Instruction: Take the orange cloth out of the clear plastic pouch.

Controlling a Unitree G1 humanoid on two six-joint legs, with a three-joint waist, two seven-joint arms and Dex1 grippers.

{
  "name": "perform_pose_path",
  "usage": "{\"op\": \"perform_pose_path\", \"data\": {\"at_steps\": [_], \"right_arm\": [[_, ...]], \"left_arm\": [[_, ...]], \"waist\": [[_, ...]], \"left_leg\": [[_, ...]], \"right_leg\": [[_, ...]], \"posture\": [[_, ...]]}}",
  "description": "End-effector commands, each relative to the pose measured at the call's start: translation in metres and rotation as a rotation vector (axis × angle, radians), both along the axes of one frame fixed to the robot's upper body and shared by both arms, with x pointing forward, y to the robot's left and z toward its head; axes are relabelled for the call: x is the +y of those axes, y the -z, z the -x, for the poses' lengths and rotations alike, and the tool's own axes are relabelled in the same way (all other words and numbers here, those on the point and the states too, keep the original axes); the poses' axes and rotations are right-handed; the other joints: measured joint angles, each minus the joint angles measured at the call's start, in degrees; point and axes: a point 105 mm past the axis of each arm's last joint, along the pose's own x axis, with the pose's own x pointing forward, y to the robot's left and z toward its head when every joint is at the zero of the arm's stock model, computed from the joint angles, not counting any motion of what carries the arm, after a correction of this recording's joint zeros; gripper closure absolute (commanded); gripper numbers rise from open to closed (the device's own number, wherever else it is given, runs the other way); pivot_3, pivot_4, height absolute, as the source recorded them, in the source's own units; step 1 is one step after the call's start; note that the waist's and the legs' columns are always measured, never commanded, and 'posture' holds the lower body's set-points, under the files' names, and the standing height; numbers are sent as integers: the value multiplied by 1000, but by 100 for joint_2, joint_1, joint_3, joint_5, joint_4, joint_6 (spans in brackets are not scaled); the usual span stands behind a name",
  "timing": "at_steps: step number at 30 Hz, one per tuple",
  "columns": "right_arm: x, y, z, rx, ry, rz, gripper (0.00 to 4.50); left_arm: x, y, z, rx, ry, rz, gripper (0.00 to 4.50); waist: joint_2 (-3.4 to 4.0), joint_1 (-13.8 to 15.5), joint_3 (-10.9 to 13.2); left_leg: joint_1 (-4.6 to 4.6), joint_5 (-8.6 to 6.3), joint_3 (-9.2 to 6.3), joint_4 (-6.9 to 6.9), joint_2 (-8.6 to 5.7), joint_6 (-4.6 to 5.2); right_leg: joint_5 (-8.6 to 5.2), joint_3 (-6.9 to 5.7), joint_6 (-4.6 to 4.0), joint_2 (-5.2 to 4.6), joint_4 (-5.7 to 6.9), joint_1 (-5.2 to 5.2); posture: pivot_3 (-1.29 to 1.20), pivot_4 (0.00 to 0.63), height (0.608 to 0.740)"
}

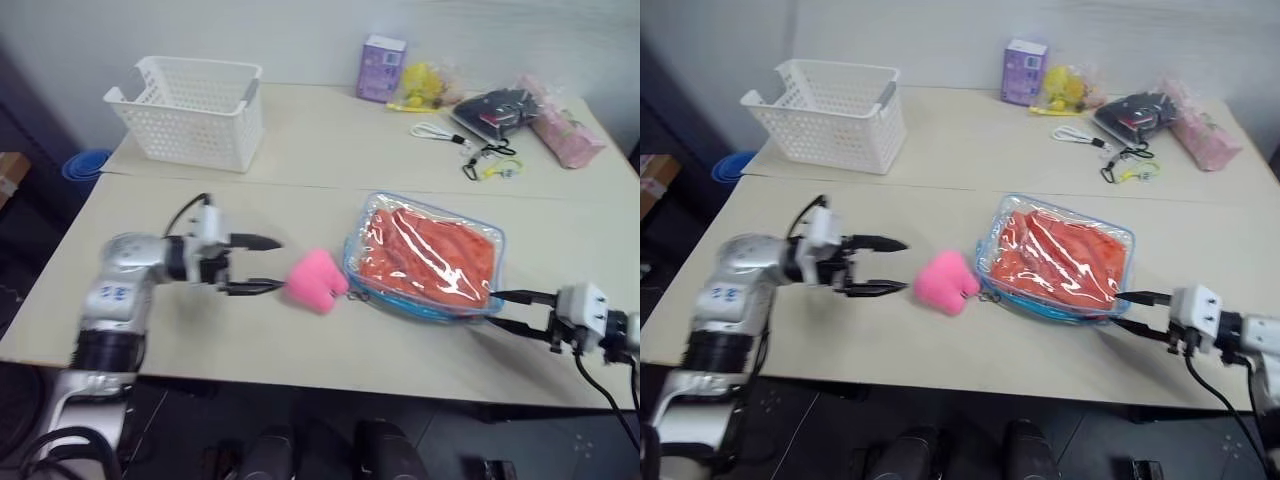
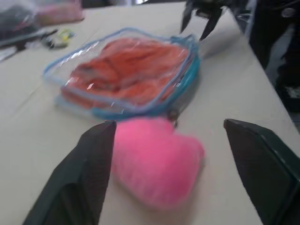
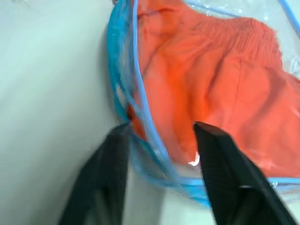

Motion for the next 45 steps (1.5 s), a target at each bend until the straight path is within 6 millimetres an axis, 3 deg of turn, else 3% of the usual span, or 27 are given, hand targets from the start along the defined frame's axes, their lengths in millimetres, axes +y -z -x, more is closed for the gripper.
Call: {"op": "perform_pose_path", "data": {"at_steps": [1,3,4,10,16,21,31,33,35,42,45], "right_arm": [[0,-32,13,-93,47,-46,768],[10,-33,26,-90,52,-76,85],[17,-32,33,-80,53,-91,32],[54,-9,67,28,80,-164,32],[69,2,79,53,137,-202,32],[73,6,82,57,170,-206,0],[69,14,87,66,196,-208,0],[69,14,88,67,199,-209,0],[69,15,89,67,199,-209,0],[71,-4,84,-107,200,-261,0],[68,-7,82,-132,236,-297,0]], "left_arm": [[-32,11,-1,-103,67,-56,0],[-54,21,-4,-129,103,-79,0],[-65,25,-7,-142,106,-87,0],[-106,38,-22,-223,93,-101,0],[-124,37,-28,-258,75,-88,0],[-128,37,-29,-259,80,-78,1098],[-127,34,-20,-210,145,-46,4184],[-124,30,-19,-193,161,-32,4104],[-122,28,-21,-197,147,-38,3705],[-108,35,-27,-343,151,-151,1504],[-112,39,-33,-346,109,-170,1504]], "waist": [[0,7,0],[-4,-3,2],[-4,7,2],[-16,-1,9],[-19,13,11],[-19,14,11],[-19,12,11],[-19,8,11],[-19,8,11],[-17,2,10],[-17,19,10]], "left_leg": [[-1,0,2,-2,-1,1],[2,0,5,-3,1,1],[1,1,9,-6,1,0],[4,0,16,-16,1,3],[13,0,28,-18,1,8],[12,0,26,-21,0,9],[12,0,26,-20,0,9],[12,0,26,-20,0,9],[12,0,26,-20,0,9],[15,1,26,-22,1,7],[15,1,26,-20,-2,9]], "right_leg": [[0,1,0,0,-1,0],[0,2,0,3,-1,1],[0,5,0,5,0,-2],[1,13,2,8,-1,-3],[2,23,4,8,2,-5],[2,23,4,8,-1,-5],[2,23,4,8,1,-5],[2,22,5,8,1,-5],[2,22,5,8,2,-5],[2,23,5,11,4,-6],[2,22,5,11,3,-4]], "posture": [[0,150,740],[0,150,740],[0,150,740],[0,150,740],[0,150,740],[0,150,740],[0,150,740],[0,150,740],[0,150,740],[0,150,740],[0,150,740]]}}
